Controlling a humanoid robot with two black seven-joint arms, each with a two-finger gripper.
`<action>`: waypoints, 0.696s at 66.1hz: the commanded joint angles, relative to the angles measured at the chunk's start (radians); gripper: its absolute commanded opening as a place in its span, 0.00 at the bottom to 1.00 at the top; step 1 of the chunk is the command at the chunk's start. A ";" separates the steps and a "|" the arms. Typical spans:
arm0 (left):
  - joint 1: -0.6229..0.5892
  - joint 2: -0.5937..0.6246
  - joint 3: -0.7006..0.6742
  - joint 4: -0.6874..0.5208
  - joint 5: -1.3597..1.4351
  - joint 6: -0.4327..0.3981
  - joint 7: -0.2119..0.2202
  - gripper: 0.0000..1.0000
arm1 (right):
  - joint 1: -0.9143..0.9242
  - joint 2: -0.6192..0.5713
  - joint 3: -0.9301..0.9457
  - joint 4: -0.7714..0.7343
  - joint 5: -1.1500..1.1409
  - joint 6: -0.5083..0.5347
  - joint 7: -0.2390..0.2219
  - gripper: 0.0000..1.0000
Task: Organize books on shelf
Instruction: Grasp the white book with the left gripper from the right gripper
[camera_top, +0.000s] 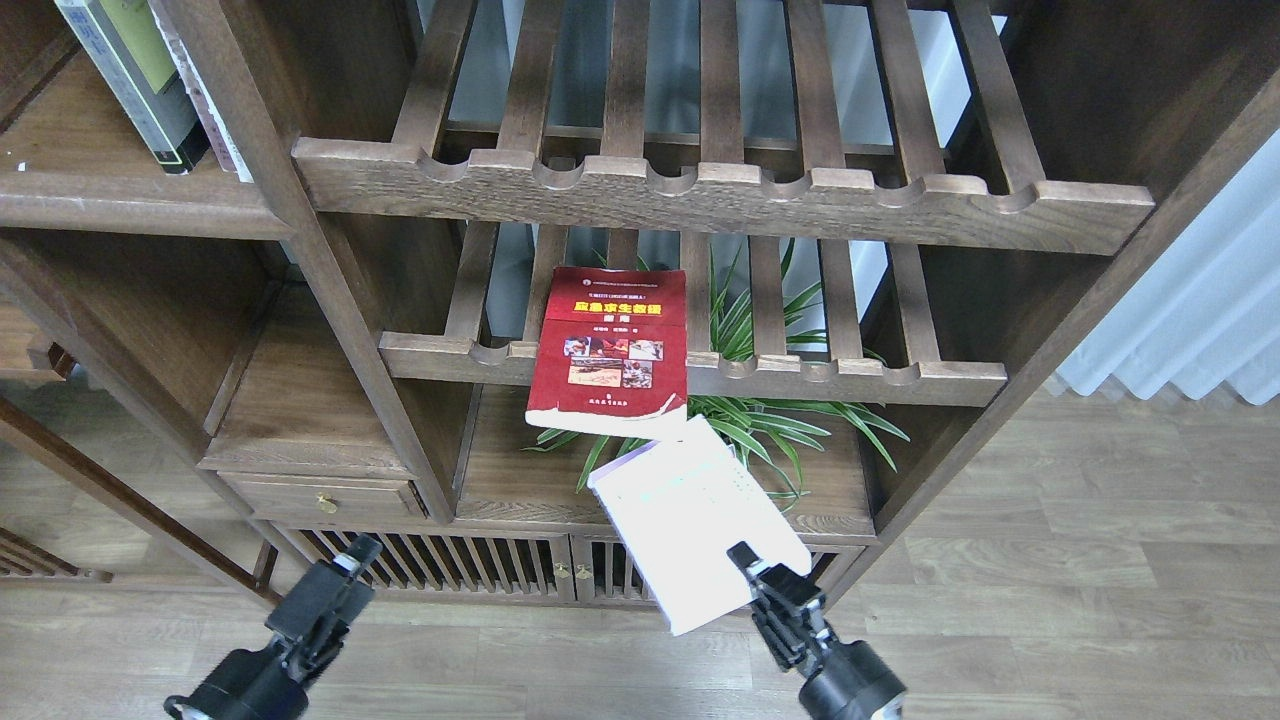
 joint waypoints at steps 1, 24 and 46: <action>-0.005 -0.026 0.030 0.001 -0.015 0.000 0.002 1.00 | 0.006 0.010 -0.021 0.001 0.000 0.000 -0.011 0.05; -0.075 -0.109 0.107 0.121 -0.015 0.000 0.000 0.99 | 0.006 0.056 -0.064 0.007 -0.043 0.000 -0.029 0.05; -0.140 -0.210 0.113 0.182 -0.015 0.000 0.000 0.97 | -0.008 0.060 -0.062 0.007 -0.083 0.000 -0.035 0.05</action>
